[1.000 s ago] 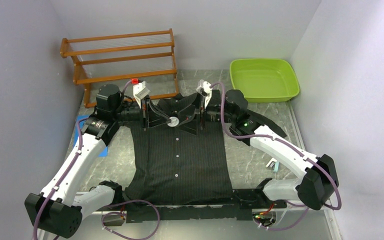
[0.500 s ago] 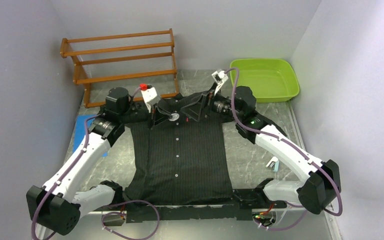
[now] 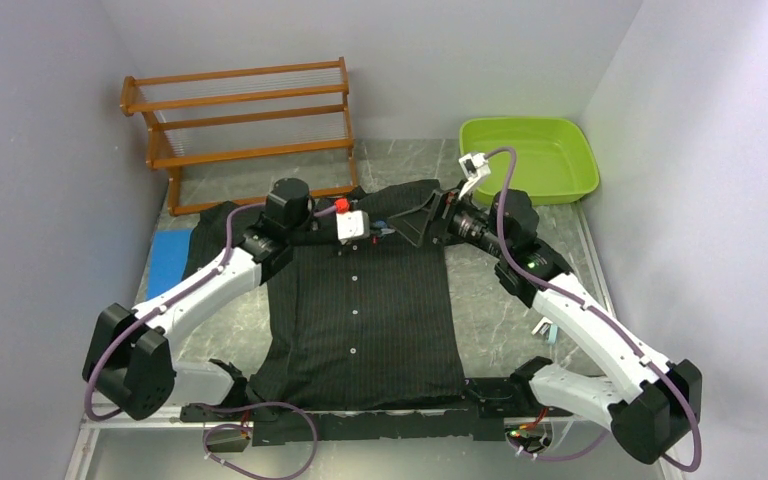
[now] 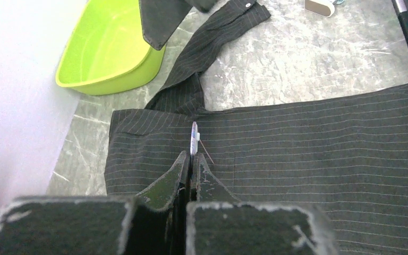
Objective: Pin the brooch onto the clothing
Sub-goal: Open the brooch.
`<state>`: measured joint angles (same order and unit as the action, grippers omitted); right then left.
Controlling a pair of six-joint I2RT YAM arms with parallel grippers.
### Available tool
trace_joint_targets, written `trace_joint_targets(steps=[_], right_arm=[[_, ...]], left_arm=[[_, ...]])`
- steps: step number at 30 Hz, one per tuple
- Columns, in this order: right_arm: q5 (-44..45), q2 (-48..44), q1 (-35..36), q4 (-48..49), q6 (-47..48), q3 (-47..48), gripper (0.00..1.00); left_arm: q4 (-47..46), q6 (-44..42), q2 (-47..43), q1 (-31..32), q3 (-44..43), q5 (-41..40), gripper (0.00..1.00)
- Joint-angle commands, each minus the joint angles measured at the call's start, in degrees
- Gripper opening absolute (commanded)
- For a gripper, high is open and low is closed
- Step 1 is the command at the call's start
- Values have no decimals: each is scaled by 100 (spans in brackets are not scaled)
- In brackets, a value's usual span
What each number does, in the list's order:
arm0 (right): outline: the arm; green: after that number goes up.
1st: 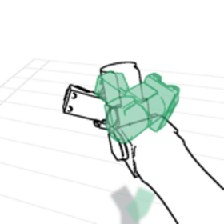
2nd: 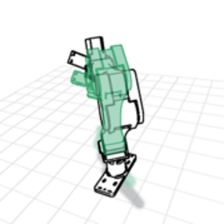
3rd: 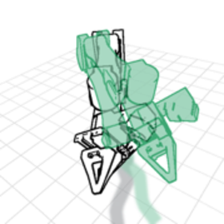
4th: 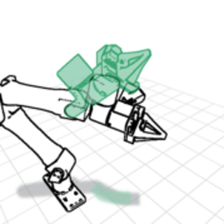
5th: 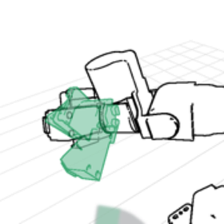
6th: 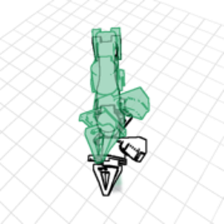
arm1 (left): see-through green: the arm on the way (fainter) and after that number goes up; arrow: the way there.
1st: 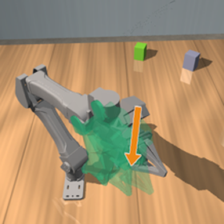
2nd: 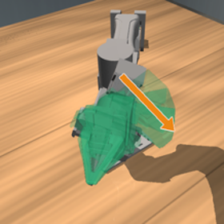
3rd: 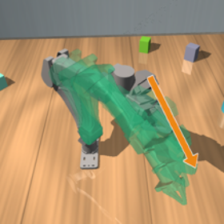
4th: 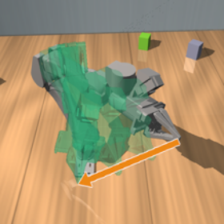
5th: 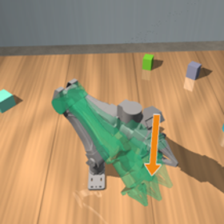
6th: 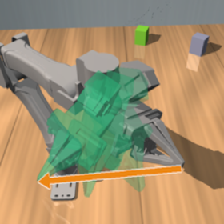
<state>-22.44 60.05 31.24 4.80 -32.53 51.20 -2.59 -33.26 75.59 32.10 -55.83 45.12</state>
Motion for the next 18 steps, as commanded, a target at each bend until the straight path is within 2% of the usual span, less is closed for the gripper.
trace_joint_targets(steps=[1, 5, 12, 18], right_arm=[[-240, -107, -52, 145, -449, -351, 100], [-397, 70, -57, 385, -870, -600, 98], [-555, 432, -57, 575, -1515, -437, 94], [-1029, 850, -57, 1079, -2177, -475, 82]], left_arm=[[-1208, -345, -415, 138, 679, -359, 3], [-1104, -751, -808, 471, 1055, -1087, 3], [-1440, -1741, -1297, 803, 1623, -1565, 3], [-1569, -2340, -1594, 1097, 1916, -2151, 3]])
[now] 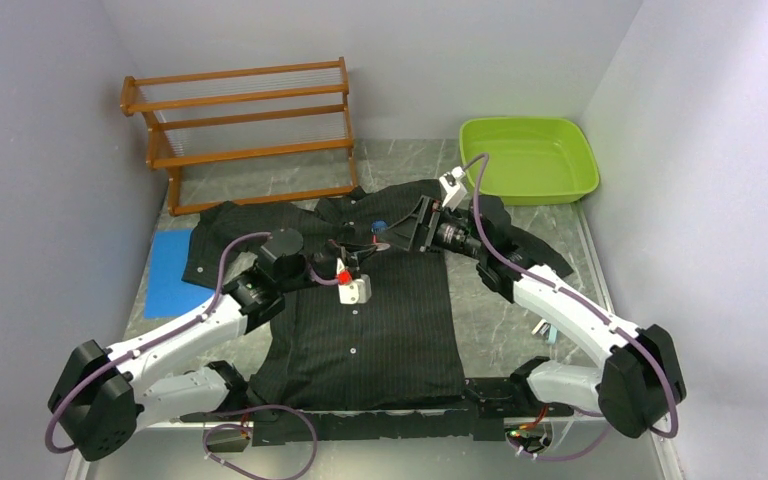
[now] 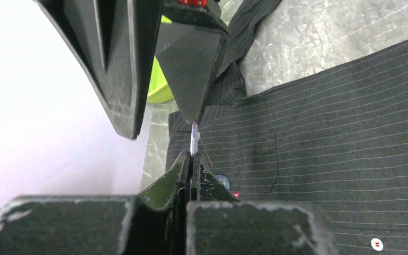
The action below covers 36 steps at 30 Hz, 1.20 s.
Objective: Pin the brooch onto the clothing
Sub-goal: Open the brooch.
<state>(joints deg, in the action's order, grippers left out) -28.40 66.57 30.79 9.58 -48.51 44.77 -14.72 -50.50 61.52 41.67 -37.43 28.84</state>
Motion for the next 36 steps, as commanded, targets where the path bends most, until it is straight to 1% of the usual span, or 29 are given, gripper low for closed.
trace_joint_targets(steps=[1, 5, 8, 10, 13, 15, 18, 21, 24, 25, 27, 29, 32, 35, 36], right_arm=[[-467, 242, -11, 617, -591, 176, 80], [-540, 219, -16, 658, -512, 140, 80], [-338, -15, -12, 409, -44, 149, 82], [-37, -244, -11, 41, 396, 142, 85], [492, -612, -6, -391, 979, 73, 87], [751, -776, -11, -650, 1144, 120, 88], [786, -834, -11, -805, 1096, 262, 88], [566, -702, -11, -730, 798, 394, 86], [448, -527, -8, -512, 127, 371, 81], [382, -468, -11, -364, -93, 328, 78], [259, -332, -3, -157, -488, 252, 69], [137, -195, 12, 14, -776, 232, 64], [-20, 3, 68, 210, -977, 284, 62], [8, 203, 188, 188, -1000, 429, 61], [12, 272, 226, 177, -1009, 472, 59]], left_arm=[[-311, -631, -200, 153, 66, -547, 3], [-83, -471, -173, 156, -73, -541, 3], [292, 216, -9, 158, -451, -692, 3], [484, 808, 170, 156, -795, -976, 3], [604, 1500, 352, 149, -1083, -1306, 3], [547, 1878, 409, 155, -1154, -1493, 3], [547, 2165, 520, 160, -1231, -1724, 3], [616, 1758, 554, 178, -1221, -1612, 3], [252, 1269, 406, 261, -902, -1607, 3], [49, 1102, 352, 308, -737, -1668, 3], [-255, 724, 278, 404, -492, -1767, 3], [-219, 404, 277, 481, -433, -1953, 3], [-169, 72, 321, 565, -400, -2200, 3], [-314, -90, 277, 594, -292, -2280, 3], [-320, -124, 274, 602, -276, -2292, 3]])
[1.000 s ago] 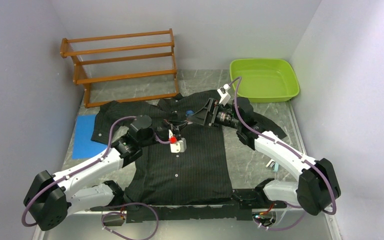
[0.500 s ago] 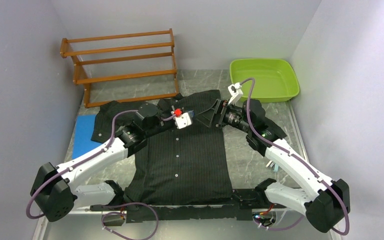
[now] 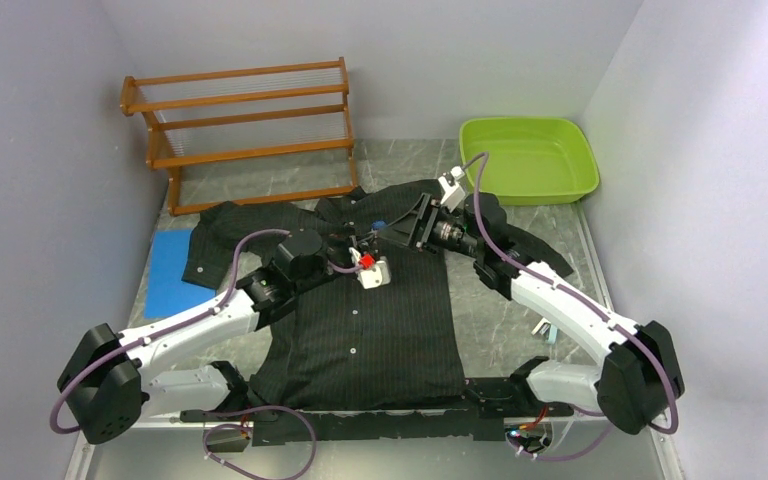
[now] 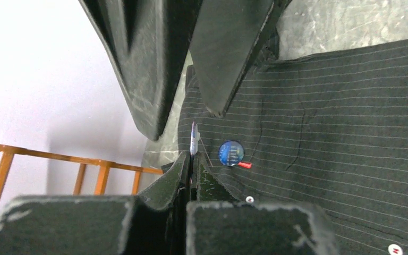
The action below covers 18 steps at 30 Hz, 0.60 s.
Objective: Pin the brooch onto the clothing
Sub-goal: Open the brooch.
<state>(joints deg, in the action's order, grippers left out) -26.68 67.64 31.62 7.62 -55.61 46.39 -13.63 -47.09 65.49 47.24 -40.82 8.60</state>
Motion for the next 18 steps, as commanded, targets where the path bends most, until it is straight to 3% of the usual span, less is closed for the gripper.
trace_joint_targets(steps=[1, 18], right_arm=[[-176, 236, 164, 376, -308, 348, 56], [-7, 742, 196, 624, -531, 366, 42]], left_arm=[[-427, -500, -115, 45, 65, -295, 3], [-420, -799, -111, 157, 142, -314, 3]])
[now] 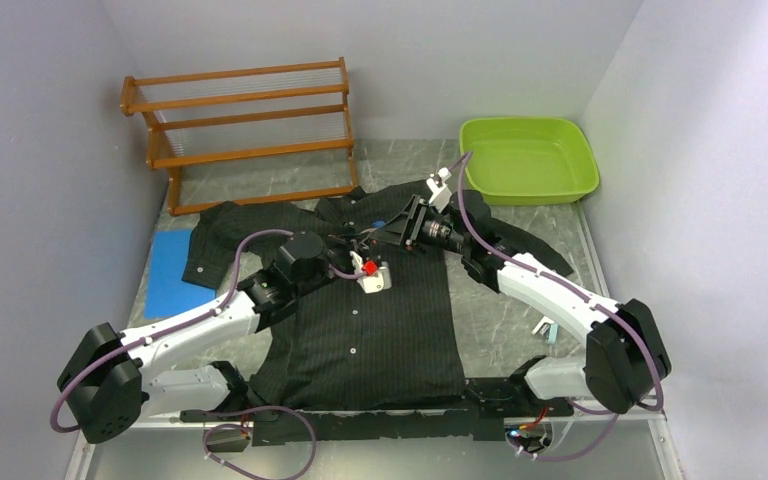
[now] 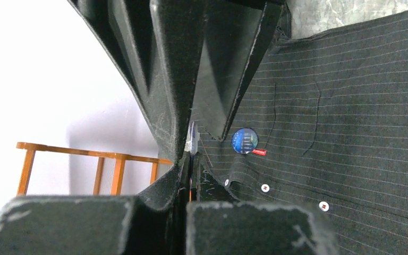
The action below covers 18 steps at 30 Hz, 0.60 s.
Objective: Pin the brooch onto the clothing
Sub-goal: Open the brooch.
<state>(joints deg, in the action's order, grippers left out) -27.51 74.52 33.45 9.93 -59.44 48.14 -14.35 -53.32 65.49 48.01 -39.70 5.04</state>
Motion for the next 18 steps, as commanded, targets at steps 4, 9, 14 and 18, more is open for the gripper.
trace_joint_targets(steps=[4, 9, 14, 18], right_arm=[[195, 100, 12, 557, -291, 107, 40], [190, 234, 12, 676, -419, 107, 37], [115, 421, 12, 1077, -724, -15, 33], [8, 579, 3, 1408, -967, -91, 16]], left_arm=[[-331, -240, -155, 129, 58, 136, 3], [-419, -373, -206, 214, 139, 110, 3], [-503, -497, -285, 297, 210, 77, 3], [-518, -576, -323, 359, 252, 77, 3]])
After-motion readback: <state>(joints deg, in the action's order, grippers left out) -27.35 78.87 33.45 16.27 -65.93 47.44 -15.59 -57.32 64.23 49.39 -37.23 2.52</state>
